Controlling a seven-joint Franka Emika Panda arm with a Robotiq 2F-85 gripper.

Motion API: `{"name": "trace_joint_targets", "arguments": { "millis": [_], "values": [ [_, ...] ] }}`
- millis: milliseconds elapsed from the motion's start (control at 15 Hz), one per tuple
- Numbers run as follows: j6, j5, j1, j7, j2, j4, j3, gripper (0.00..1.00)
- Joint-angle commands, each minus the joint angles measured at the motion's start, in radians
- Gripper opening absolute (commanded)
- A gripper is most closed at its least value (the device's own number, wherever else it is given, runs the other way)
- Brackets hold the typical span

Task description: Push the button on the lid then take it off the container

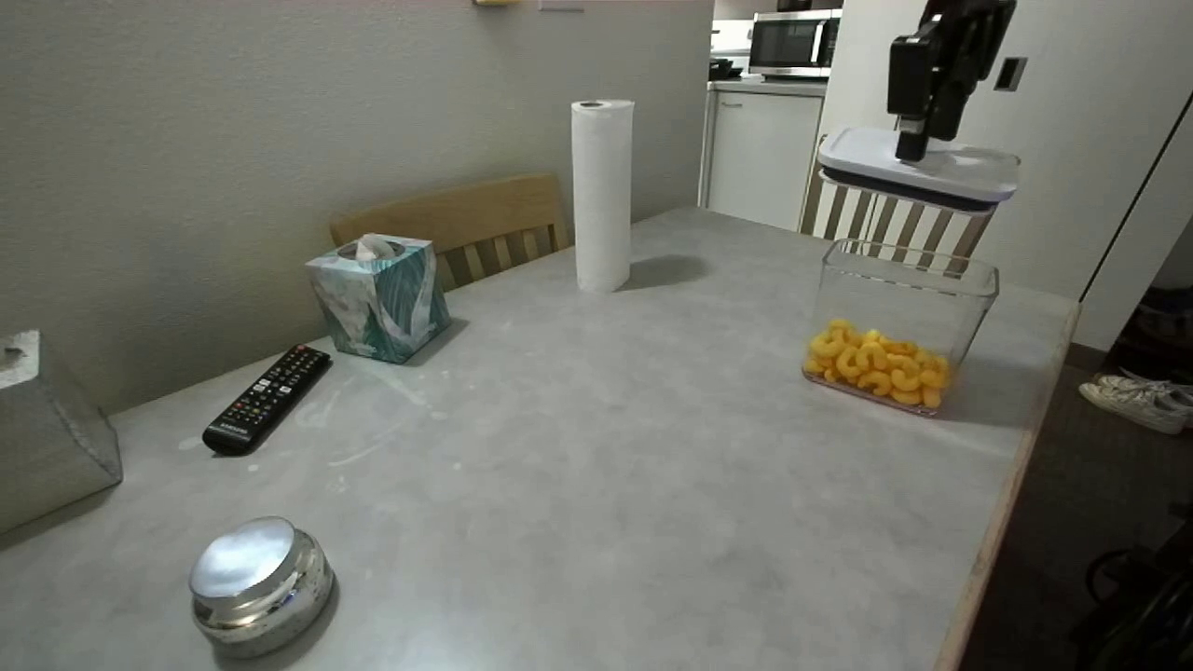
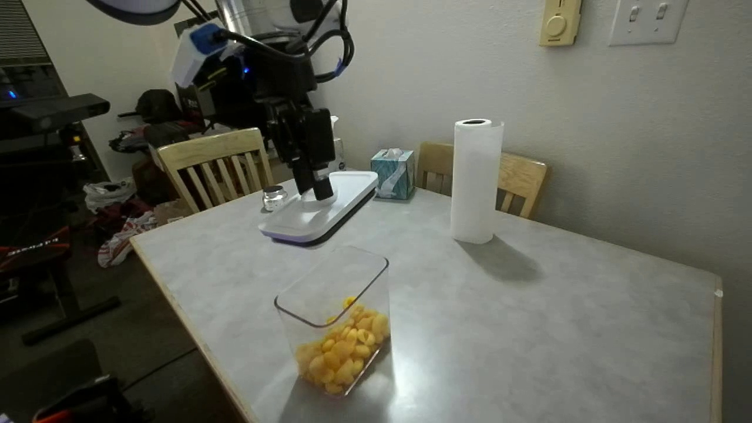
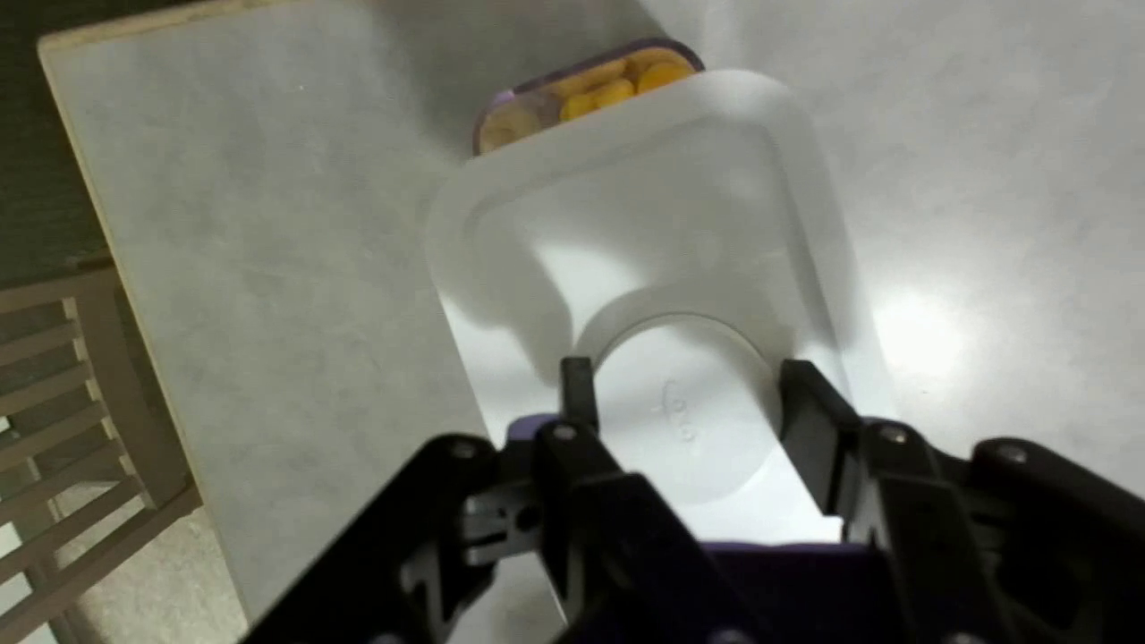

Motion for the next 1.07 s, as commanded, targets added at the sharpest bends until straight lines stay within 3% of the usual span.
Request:
{"name": "trace_joint_targets", "arguments": {
  "millis": [0,600,1000],
  "values": [
    [0.089,0.019,0.02,-0.021,0.116,0.053,0.018,0.28],
    [0.075,0.007,0.066,-0.021,0.448,0.304,0.02,0.28],
    [0.055,0.007,0.075,-0.019,0.533,0.407,0.008,0.28]
  ]
}}
